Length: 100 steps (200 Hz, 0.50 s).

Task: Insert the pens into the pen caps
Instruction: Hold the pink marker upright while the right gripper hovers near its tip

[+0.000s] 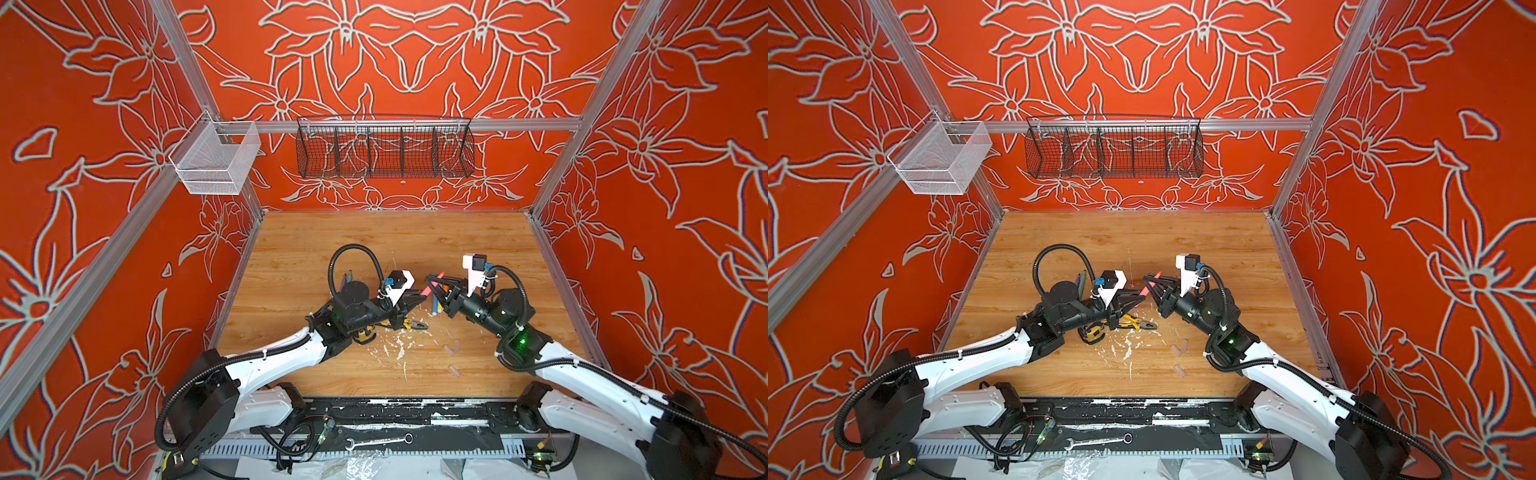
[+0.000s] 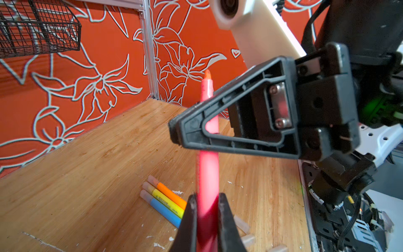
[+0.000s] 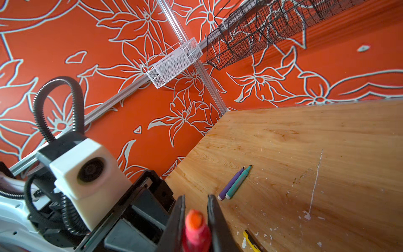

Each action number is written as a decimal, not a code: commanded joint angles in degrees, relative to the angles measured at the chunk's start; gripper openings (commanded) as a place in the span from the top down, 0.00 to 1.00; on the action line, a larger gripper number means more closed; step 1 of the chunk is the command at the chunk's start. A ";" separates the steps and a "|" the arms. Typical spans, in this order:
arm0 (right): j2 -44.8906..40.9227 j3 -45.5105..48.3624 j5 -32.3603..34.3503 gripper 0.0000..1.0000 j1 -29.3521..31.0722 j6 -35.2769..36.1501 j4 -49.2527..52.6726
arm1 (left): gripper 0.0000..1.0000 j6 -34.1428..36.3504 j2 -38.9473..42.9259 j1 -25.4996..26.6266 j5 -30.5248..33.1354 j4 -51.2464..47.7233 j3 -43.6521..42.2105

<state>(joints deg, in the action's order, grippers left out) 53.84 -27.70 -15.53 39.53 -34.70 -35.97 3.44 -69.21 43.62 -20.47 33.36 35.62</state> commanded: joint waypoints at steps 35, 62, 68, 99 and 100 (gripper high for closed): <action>0.47 -1.75 -0.86 0.97 1.71 -0.80 -1.88 | 0.68 1.09 -1.59 0.68 -0.65 1.35 1.20; 0.38 -1.73 -0.21 0.97 3.30 0.08 -1.77 | 0.62 0.78 -1.98 0.77 -1.14 -0.15 2.63; 0.30 -2.03 -0.01 0.97 3.48 0.33 -1.37 | 0.62 0.86 -1.75 0.77 -1.15 -0.46 2.58; 0.84 -2.14 1.16 0.98 4.39 1.62 -0.96 | 0.62 0.74 -1.28 0.83 0.02 1.63 1.01; 0.88 -2.07 1.18 0.98 4.45 1.64 -0.95 | 0.62 0.72 -1.24 0.84 0.01 1.62 0.98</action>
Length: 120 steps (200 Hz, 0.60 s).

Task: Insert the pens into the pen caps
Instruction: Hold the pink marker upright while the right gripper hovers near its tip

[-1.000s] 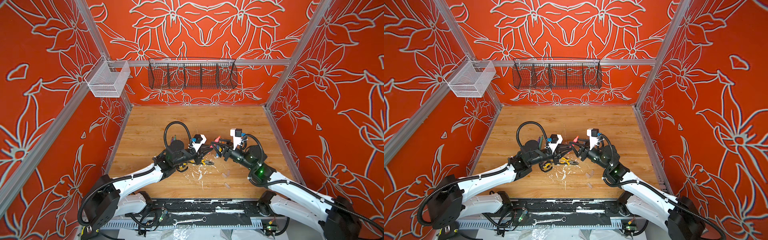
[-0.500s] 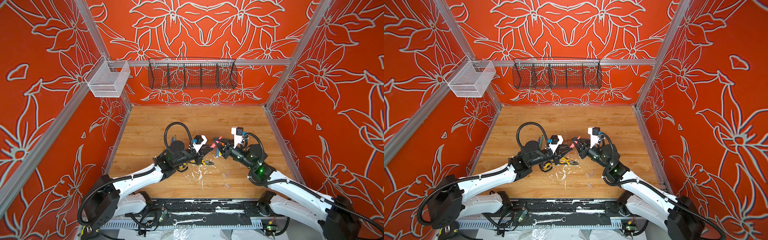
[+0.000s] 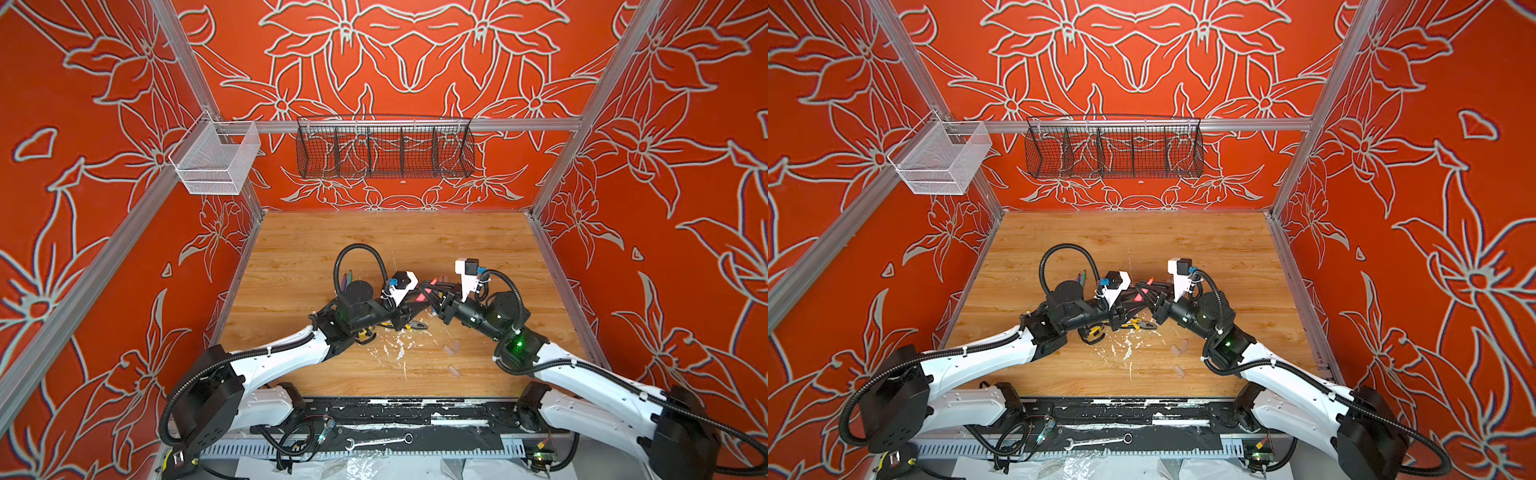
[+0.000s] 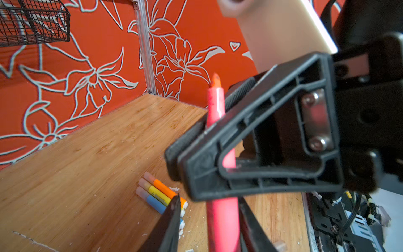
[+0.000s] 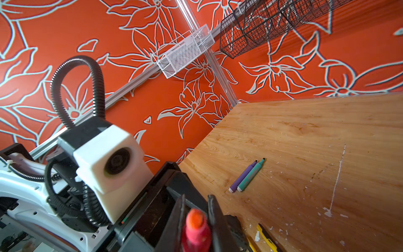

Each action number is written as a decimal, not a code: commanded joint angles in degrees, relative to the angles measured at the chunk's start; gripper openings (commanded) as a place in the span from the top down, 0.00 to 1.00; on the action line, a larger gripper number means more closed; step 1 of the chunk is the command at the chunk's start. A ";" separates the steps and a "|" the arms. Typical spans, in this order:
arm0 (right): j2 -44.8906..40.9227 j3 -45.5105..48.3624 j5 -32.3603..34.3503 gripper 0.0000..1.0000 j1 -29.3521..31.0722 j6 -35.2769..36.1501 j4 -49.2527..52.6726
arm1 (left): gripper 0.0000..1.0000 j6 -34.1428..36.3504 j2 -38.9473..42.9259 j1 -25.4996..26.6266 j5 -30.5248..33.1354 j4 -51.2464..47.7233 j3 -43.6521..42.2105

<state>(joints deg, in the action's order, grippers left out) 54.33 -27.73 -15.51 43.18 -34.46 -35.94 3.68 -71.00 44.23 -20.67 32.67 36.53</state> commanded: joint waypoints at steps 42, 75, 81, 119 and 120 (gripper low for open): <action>1.92 -3.02 1.19 0.98 1.52 1.88 -0.82 | 0.69 0.57 1.13 0.29 0.10 1.06 0.45; 2.54 -2.64 1.93 0.98 2.38 2.25 -1.47 | 0.88 0.45 0.44 0.25 0.57 1.28 0.84; 2.67 -2.68 2.03 0.98 2.48 2.20 -1.50 | 0.91 0.43 0.36 0.25 0.41 0.83 1.18; 1.00 -3.23 5.20 0.63 2.78 2.12 1.91 | 1.00 0.09 0.16 0.27 5.85 1.14 0.76; 0.89 -3.27 5.39 0.62 2.78 2.11 2.10 | 1.00 0.01 0.16 0.26 6.14 1.24 0.70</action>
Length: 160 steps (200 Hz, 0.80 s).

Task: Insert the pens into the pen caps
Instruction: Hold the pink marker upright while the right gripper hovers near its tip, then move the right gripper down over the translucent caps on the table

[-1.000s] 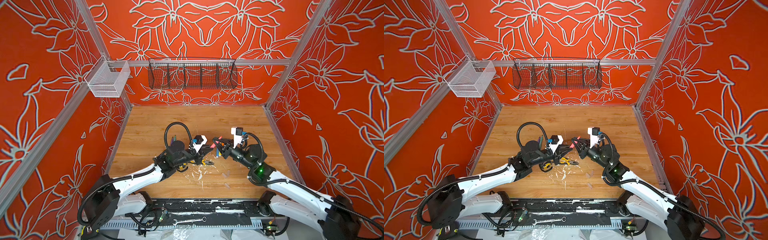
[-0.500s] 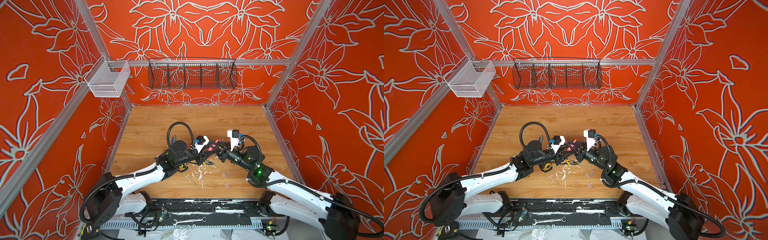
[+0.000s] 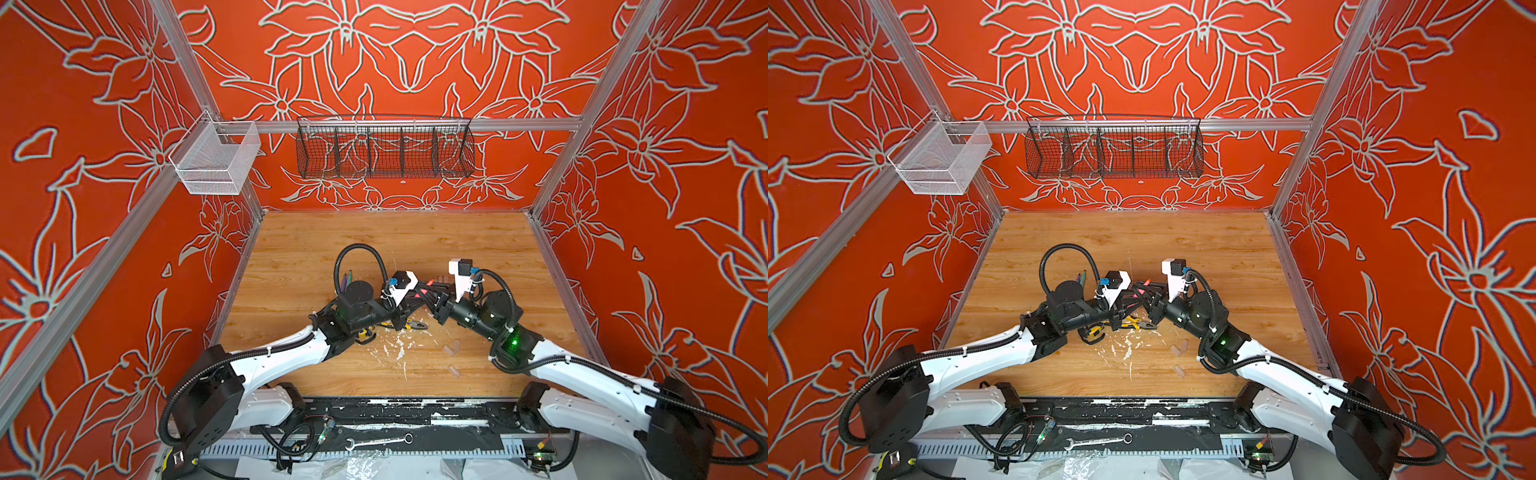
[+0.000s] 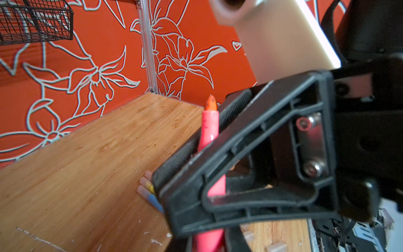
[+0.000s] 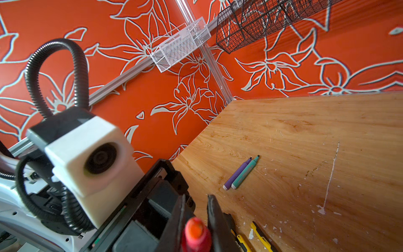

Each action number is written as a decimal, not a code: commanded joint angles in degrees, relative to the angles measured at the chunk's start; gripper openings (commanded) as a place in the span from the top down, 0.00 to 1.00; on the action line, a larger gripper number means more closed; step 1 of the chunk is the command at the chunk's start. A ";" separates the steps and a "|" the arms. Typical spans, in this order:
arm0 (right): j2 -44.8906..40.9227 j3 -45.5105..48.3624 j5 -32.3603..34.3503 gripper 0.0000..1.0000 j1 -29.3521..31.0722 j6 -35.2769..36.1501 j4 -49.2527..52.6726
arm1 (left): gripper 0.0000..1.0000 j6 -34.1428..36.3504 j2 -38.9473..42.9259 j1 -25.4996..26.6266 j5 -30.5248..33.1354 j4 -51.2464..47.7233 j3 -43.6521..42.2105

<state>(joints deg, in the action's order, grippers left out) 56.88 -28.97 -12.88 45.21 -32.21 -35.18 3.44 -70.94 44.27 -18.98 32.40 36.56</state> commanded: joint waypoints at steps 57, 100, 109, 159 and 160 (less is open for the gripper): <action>-7.71 -7.70 21.47 0.53 0.79 -7.92 29.69 | 1.00 -8.73 1.47 -2.78 16.50 3.77 -1.00; -5.97 -12.91 21.95 0.53 0.91 -10.88 43.89 | 1.00 -12.66 2.72 -4.11 18.26 3.23 -1.39; -4.61 -15.29 22.73 0.53 0.87 -10.02 49.55 | 1.00 -12.76 3.29 -4.11 17.75 2.94 -1.61; -0.37 -18.13 25.58 0.55 1.10 -6.90 75.49 | 1.00 -13.55 5.18 -4.11 18.51 3.46 -2.64; -0.46 -18.00 25.65 0.55 1.10 -6.86 75.81 | 1.00 -13.55 5.23 -4.11 18.44 3.41 -2.64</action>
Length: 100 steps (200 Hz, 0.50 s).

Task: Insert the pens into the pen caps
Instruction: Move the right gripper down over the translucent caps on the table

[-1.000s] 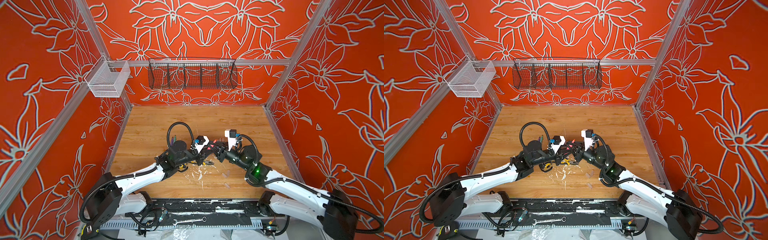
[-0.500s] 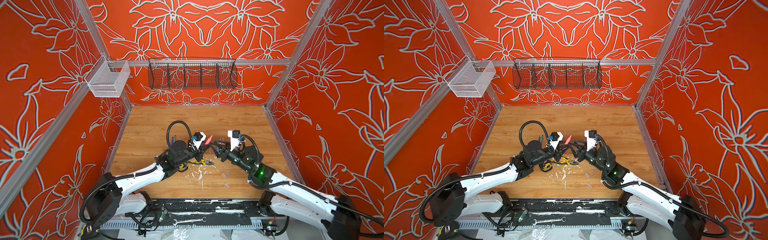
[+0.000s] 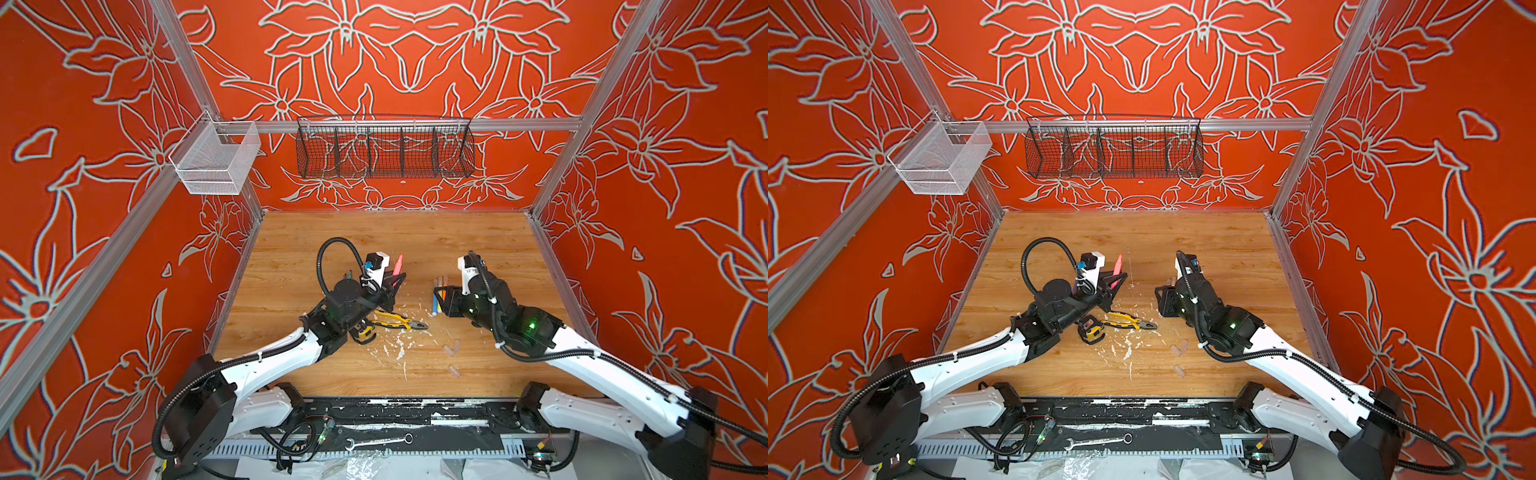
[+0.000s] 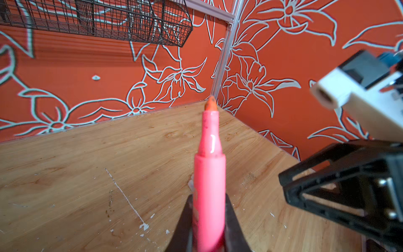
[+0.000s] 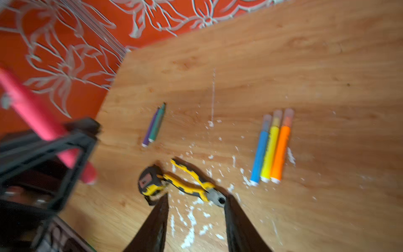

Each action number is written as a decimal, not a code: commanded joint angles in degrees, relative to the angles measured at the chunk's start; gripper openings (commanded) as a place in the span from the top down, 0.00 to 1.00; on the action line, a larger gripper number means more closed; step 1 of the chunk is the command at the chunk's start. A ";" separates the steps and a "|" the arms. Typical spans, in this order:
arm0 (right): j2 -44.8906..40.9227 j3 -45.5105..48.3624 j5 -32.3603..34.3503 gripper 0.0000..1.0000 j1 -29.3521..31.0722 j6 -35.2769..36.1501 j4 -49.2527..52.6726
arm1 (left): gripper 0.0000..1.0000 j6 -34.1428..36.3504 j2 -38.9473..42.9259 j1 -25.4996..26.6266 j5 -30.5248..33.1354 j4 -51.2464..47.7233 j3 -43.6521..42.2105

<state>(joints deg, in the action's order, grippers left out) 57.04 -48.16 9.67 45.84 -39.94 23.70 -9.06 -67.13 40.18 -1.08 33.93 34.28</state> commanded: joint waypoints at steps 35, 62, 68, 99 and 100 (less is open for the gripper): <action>-2.07 4.78 1.66 0.51 0.45 0.46 20.22 | 1.00 -1.04 2.09 -0.02 0.31 2.50 -1.08; 1.13 8.81 -1.08 0.50 0.47 -1.75 18.49 | 1.00 -1.66 3.17 -0.02 -1.48 2.70 -1.32; 2.22 9.68 -1.66 0.50 0.46 -2.34 17.86 | 1.00 -1.58 3.47 -0.02 -1.80 2.55 -1.45; 7.99 9.56 -2.54 0.49 0.39 -1.80 16.35 | 1.00 -1.61 4.27 -0.02 -1.01 2.52 -2.25; 8.17 9.53 -2.55 0.49 0.39 -1.76 16.36 | 1.00 -1.64 4.28 -0.02 -1.02 2.49 -2.22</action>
<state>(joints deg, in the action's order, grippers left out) 62.06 -38.22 8.32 45.98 -40.75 39.94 -10.17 -64.29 40.18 -1.89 34.04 32.62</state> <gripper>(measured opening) 0.510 0.146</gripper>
